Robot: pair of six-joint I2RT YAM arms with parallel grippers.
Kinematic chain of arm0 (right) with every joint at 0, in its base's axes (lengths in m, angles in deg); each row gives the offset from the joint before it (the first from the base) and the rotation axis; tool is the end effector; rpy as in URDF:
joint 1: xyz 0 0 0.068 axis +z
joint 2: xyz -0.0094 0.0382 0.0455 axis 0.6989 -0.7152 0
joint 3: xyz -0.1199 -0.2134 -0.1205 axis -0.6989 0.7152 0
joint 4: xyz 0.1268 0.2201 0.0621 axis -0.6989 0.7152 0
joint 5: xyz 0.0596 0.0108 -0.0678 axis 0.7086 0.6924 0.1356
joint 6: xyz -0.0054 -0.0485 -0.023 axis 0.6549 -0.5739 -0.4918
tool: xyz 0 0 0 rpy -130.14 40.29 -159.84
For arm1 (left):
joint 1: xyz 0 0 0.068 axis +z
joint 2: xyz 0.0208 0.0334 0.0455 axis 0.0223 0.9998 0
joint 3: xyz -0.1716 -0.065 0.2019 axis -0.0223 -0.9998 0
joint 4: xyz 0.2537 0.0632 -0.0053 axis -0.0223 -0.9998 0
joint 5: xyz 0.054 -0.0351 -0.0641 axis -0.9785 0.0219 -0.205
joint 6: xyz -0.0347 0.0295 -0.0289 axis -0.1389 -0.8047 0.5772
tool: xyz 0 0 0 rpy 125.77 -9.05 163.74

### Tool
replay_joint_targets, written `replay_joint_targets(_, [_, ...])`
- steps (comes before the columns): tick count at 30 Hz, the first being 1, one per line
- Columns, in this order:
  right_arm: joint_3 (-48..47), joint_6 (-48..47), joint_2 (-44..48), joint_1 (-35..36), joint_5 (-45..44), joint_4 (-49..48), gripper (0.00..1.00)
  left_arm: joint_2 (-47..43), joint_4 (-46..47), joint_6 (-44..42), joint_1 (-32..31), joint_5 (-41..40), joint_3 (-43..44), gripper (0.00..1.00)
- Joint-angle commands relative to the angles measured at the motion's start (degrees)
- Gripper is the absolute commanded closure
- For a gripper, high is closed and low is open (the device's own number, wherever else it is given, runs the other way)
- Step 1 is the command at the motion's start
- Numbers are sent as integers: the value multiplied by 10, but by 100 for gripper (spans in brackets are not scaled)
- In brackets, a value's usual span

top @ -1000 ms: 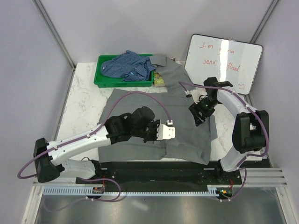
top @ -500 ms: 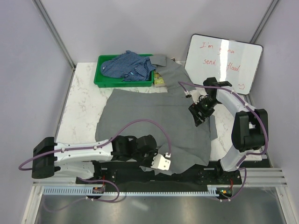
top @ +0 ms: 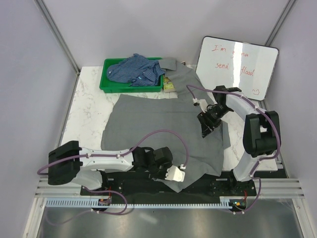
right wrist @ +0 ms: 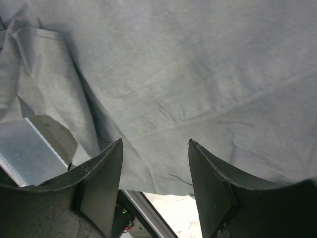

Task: Fold and stack the long sleeve shirts
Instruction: Fold the shirt

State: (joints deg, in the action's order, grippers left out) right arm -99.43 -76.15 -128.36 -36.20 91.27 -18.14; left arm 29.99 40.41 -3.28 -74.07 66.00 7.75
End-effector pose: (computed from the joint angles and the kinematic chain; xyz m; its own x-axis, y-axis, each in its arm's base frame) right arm 0.3041 0.0620 0.2042 -0.7308 -0.6273 -0.2692 -0.6724 0.5939 0.4418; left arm 0.0583 -0.2529 0.1788 0.2787 0.8037 -0.5257 0.9571 -0.2779 0.0824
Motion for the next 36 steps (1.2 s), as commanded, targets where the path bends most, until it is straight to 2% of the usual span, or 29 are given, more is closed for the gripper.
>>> replay_joint_targets(1, [7,-6,-14,13,62,17,38,-53,-6,4,0,46,27,98])
replay_joint_targets(4, [-6,-20,-15,13,58,26,33,-92,-55,14,1,74,72,98])
replay_joint_targets(6, [-25,-31,9,2,66,37,24,-111,-95,47,27,100,114,98])
replay_joint_targets(7, [-40,-35,21,-5,80,47,18,-113,-116,57,62,109,136,98])
replay_joint_targets(10, [-68,-74,98,-41,163,82,10,-109,-131,79,124,133,162,98])
replay_joint_targets(13, [-56,-92,178,-45,193,81,5,-97,-131,88,151,146,172,98])
replay_joint_targets(19, [-16,-137,325,-46,189,123,2,-61,-122,121,176,155,195,98])
replay_joint_targets(25, [3,-144,409,-37,226,138,2,-36,-116,154,204,167,217,98])
replay_joint_targets(36, [87,38,452,49,230,-84,2,17,-113,222,232,216,268,98])
